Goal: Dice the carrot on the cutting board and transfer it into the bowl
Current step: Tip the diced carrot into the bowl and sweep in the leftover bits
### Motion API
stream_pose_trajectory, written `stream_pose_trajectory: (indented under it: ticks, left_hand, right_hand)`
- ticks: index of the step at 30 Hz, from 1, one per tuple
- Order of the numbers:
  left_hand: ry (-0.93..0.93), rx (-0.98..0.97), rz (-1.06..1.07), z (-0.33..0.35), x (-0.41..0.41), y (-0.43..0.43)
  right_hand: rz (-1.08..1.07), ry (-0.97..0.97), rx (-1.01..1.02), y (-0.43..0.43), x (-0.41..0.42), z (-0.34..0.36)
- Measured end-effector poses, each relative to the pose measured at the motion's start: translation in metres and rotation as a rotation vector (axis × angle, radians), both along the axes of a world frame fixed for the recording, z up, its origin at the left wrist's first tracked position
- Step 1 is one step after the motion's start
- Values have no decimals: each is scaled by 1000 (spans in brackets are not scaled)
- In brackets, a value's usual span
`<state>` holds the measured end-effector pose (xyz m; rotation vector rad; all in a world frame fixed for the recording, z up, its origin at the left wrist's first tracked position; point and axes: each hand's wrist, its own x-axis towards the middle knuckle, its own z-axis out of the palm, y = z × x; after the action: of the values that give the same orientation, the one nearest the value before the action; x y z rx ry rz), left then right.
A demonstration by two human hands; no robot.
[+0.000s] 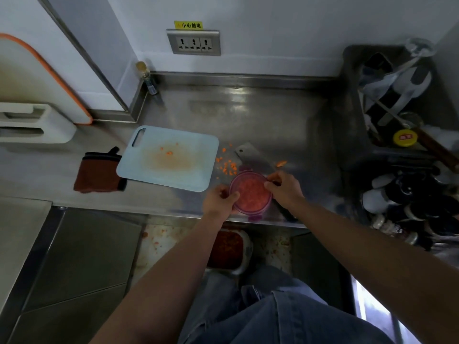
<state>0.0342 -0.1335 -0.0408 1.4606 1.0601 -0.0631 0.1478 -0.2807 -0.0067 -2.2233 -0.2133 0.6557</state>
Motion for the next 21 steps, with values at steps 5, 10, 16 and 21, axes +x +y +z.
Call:
stream_pose_trajectory:
  ticks: [5, 10, 16, 21]
  left_hand:
    - [-1, 116, -111, 16, -6, -4]
    - [-31, 821, -539, 30, -7, -15]
    - [149, 1049, -902, 7, -12, -25]
    - [147, 1074, -931, 1, -9, -20]
  right_hand:
    - [34, 3, -1, -6, -11, -8]
    - [505, -615, -195, -2, -17, -8]
    - [830, -711, -468, -7, -29, -26]
    - [833, -675, -429, -7, -27, -27]
